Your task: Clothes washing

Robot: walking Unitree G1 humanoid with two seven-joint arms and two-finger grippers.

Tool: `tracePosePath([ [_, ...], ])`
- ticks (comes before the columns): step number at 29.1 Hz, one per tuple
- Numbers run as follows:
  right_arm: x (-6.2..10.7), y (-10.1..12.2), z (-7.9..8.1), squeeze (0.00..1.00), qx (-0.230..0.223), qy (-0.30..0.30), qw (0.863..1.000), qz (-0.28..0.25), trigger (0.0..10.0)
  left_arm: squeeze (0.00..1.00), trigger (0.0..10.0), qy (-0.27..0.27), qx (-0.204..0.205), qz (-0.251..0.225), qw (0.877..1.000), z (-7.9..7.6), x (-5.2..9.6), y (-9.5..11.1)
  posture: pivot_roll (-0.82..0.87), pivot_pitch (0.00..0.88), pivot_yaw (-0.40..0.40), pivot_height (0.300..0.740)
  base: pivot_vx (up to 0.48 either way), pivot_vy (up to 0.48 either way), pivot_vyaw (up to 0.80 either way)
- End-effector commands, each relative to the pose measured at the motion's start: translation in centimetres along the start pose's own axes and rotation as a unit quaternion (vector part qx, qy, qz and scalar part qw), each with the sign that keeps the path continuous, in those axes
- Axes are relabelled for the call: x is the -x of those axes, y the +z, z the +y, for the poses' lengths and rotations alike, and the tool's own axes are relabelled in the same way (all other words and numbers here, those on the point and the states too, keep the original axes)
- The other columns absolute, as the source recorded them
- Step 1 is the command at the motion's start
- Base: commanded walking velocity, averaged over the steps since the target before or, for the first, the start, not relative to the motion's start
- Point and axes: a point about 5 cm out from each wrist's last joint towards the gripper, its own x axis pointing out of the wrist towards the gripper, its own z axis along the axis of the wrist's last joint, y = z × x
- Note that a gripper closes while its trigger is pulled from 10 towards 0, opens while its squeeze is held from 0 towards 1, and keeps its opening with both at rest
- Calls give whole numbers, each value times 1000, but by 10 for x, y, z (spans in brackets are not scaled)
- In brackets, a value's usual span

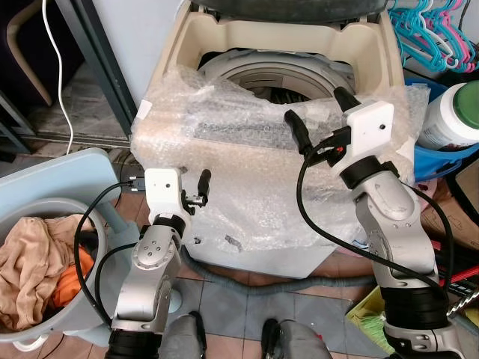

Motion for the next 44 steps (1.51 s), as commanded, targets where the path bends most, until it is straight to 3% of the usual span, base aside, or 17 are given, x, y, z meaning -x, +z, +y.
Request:
tracePosePath([
  [1, 4, 0, 5, 749, -12, -3, 1000, 9, 10000, 0, 10000, -4, -14, -2, 1000, 1, 0, 0, -103, 129, 51, 740, 0, 0, 569],
  [4, 6, -2, 8, 784, -16, 4, 1000, 14, 10000, 0, 10000, -3, -20, -4, 1000, 2, -1, 1, -104, 130, 62, 740, 0, 0, 646],
  [8, 8, -4, 9, 753, -14, 12, 1000, 22, 10000, 0, 10000, -1, -28, 1, 1000, 3, -2, 0, -105, 122, 81, 740, 0, 0, 800],
  [9, 9, -5, 10, 55, -15, 13, 999, 25, 10000, 0, 10000, -2, -33, 0, 999, 4, -2, -1, -108, 120, 89, 740, 0, 0, 663],
  [11, 13, -10, 11, 0, -32, 11, 999, 38, 10000, 0, 10000, -2, -39, 5, 999, 6, -3, -2, -115, 120, 105, 740, 0, 240, 331],
  [16, 32, -19, 22, 0, -25, 28, 998, 58, 10000, 0, 10000, -18, -62, 6, 998, 5, 0, -5, -120, 115, 110, 740, 0, 480, 0],
  [18, 35, -23, 24, 0, -45, -7, 997, 68, 10000, 0, 10000, -5, -62, -1, 998, 7, -1, -3, -106, 118, 100, 740, 0, 480, 0],
  [28, 30, -28, 20, 0, -70, -97, 990, 69, 10000, 0, 10000, -2, -71, -16, 997, 6, 0, 2, -97, 138, 92, 740, 0, 384, 423],
  [44, 23, -26, 32, 0, -83, -69, 992, 68, 10000, 0, 10000, 16, -31, -7, 999, 10, 0, 1, -89, 154, 65, 740, 0, 21, 775],
])
